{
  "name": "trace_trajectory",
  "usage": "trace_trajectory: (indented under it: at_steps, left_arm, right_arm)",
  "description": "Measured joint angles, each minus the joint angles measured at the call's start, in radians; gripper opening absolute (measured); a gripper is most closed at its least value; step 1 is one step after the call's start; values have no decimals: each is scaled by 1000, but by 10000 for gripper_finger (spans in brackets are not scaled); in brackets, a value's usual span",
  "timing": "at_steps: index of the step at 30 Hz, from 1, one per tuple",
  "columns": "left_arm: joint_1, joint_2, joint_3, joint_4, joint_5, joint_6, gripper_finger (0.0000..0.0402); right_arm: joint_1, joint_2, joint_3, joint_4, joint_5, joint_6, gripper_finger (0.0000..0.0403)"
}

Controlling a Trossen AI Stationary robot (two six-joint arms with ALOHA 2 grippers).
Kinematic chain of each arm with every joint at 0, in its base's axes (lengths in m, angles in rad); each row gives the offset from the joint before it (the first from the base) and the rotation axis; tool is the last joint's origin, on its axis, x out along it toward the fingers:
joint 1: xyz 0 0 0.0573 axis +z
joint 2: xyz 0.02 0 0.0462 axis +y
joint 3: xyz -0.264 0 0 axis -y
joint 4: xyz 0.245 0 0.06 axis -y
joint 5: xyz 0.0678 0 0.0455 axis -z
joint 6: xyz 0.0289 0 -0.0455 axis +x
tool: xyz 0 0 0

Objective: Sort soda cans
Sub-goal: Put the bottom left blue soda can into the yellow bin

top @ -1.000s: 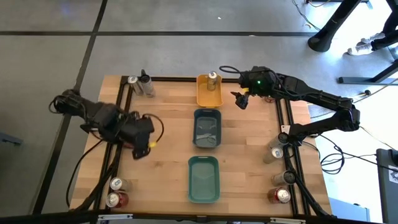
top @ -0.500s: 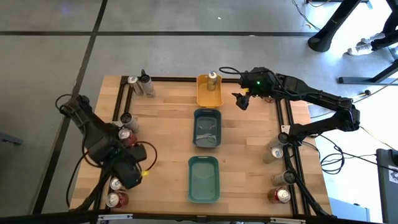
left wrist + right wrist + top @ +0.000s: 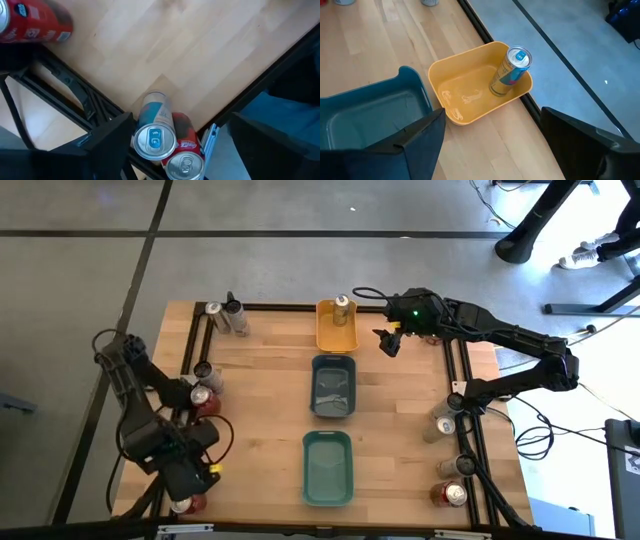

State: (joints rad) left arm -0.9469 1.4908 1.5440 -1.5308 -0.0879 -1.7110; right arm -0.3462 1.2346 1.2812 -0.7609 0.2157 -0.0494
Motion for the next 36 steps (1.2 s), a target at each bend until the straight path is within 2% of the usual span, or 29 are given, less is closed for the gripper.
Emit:
trace_trajectory:
  at_steps: [7, 11, 21, 26, 36]
  left_arm:
    - [-22, 63, 0, -14, 3, 14, 323]
    - [-39, 80, 0, -10, 53, -43, 322]
    - [-165, 81, -3, -19, 58, -277, 322]
    - [-198, 61, -71, 21, 58, -324, 322]
    - [-200, 42, -190, 137, 55, -297, 320]
  right_arm:
    - [0, 0, 0, 1, 0, 0, 325]
    - [0, 0, 0, 0, 0, 0, 325]
    - [0, 0, 0, 0, 0, 2, 325]
    - [0, 0, 0, 3, 0, 3, 325]
    - [0, 0, 0, 4, 0, 3, 325]
